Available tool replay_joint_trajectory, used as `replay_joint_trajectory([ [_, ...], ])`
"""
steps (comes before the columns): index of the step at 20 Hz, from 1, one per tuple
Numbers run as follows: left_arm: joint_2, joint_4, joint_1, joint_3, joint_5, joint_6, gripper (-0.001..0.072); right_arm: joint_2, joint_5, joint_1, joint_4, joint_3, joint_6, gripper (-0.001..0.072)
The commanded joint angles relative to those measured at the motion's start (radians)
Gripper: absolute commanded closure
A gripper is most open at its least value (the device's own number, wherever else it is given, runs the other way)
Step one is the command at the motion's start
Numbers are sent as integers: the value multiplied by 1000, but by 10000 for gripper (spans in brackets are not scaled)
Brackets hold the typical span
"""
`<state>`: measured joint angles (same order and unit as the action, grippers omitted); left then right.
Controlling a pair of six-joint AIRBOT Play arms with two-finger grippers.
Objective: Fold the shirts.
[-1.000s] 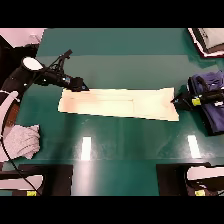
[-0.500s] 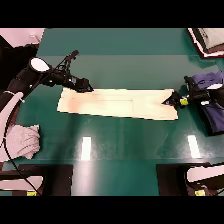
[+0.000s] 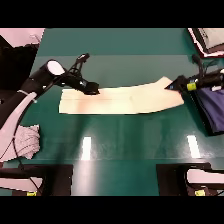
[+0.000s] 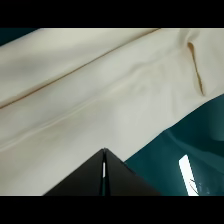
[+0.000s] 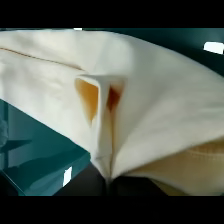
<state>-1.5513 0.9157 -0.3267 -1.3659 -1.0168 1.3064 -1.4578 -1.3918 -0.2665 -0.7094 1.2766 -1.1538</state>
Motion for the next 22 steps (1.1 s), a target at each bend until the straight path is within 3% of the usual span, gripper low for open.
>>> replay_joint_trajectory([
  [1, -121, -31, -63, -118, 9, 7, 686, 53, -88, 78, 3, 179, -124, 702],
  [7, -346, -50, -145, -357, -15, 30, 686, 26, -87, 306, 2, 455, -235, 703],
  [15, -418, -87, -151, -375, 18, 29, 686, -217, -123, 546, 2, 774, -305, 702],
  [22, -366, -61, -26, -375, -146, -3, 687, -251, -74, 595, 2, 701, -291, 703],
])
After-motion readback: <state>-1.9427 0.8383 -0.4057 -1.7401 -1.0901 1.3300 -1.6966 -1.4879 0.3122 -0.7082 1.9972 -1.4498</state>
